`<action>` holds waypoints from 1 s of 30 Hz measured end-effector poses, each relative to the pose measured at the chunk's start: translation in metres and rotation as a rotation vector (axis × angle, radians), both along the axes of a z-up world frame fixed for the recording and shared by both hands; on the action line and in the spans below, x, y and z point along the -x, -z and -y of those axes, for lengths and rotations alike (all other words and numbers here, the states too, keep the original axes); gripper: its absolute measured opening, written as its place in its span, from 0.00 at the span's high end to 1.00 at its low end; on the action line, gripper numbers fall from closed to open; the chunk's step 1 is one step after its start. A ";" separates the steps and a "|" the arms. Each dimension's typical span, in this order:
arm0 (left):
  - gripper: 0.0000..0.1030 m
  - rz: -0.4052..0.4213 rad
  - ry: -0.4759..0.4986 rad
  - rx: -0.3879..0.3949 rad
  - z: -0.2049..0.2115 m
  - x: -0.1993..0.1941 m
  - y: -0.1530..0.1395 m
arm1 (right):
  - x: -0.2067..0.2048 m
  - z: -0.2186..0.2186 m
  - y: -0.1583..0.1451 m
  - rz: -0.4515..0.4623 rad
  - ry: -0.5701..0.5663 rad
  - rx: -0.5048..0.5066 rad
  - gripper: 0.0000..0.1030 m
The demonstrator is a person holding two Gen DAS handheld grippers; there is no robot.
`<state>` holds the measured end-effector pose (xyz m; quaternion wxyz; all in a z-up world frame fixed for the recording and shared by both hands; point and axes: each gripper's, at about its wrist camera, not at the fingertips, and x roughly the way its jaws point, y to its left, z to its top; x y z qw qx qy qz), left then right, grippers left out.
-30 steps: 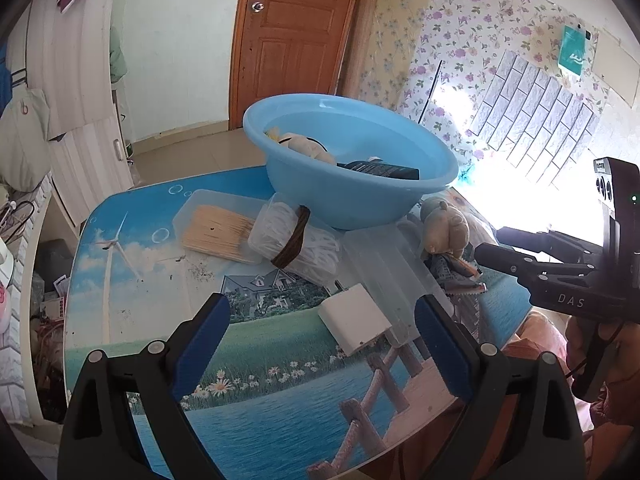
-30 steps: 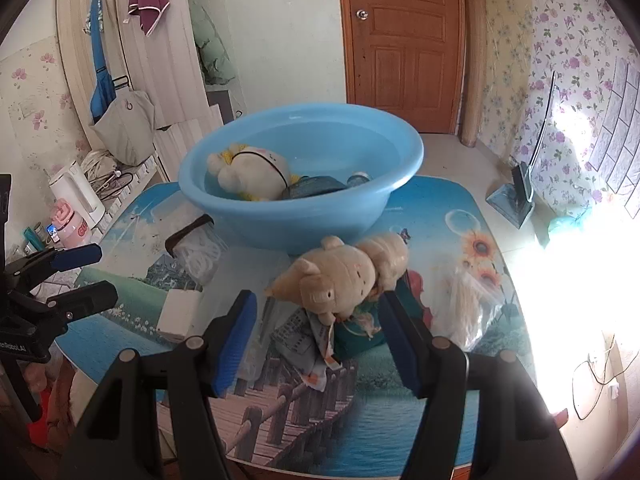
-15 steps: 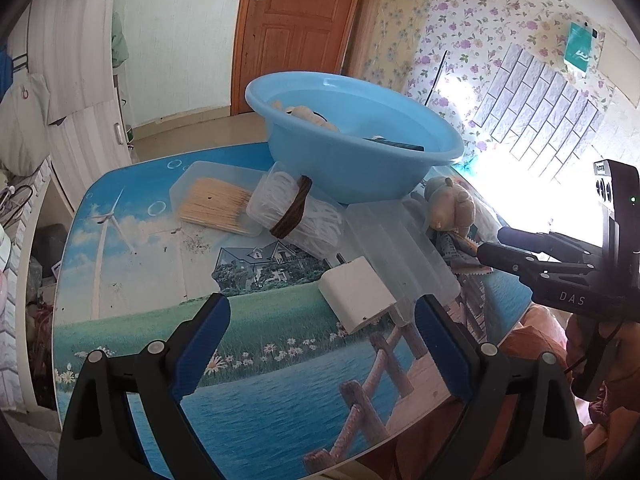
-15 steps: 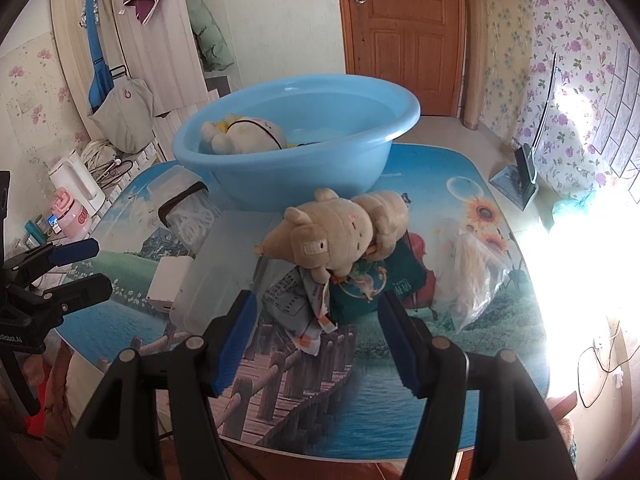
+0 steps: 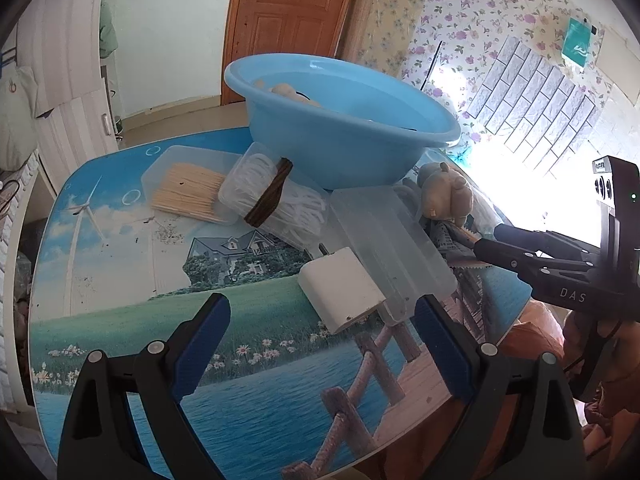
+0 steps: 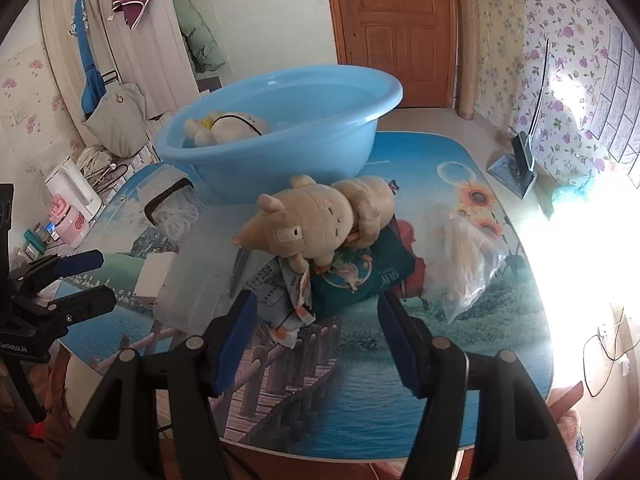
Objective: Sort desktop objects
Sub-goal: 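Move both open tools back over the table, then grasp the white small box with the left tool while the right grasps the grey packet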
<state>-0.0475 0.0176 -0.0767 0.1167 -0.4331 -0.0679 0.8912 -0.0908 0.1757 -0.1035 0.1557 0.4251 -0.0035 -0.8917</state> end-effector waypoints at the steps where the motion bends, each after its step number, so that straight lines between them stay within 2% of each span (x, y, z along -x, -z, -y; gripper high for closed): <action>1: 0.09 0.005 -0.003 0.003 -0.001 0.002 0.002 | 0.000 -0.001 0.001 0.002 0.002 0.001 0.39; 9: 0.09 0.040 -0.008 0.014 -0.004 0.016 0.016 | 0.002 0.000 0.004 0.009 -0.005 0.007 0.39; 20: 0.09 0.037 -0.006 -0.025 0.000 0.021 0.018 | 0.009 0.019 0.014 0.018 -0.051 -0.016 0.39; 21: 0.09 0.041 -0.015 -0.014 0.002 0.021 0.019 | 0.009 0.021 0.015 0.020 -0.061 -0.019 0.40; 23: 0.09 0.045 -0.026 0.000 0.005 0.021 0.021 | 0.009 0.025 0.018 0.021 -0.076 -0.028 0.52; 24: 0.09 0.051 -0.032 -0.012 0.008 0.020 0.022 | 0.009 0.026 0.020 0.028 -0.088 -0.027 0.62; 26: 0.09 0.054 -0.044 -0.022 0.013 0.019 0.023 | 0.007 0.028 0.020 0.029 -0.108 -0.019 0.65; 30: 0.09 0.042 -0.055 0.008 0.016 0.016 0.021 | 0.004 0.029 0.019 0.024 -0.118 -0.027 0.69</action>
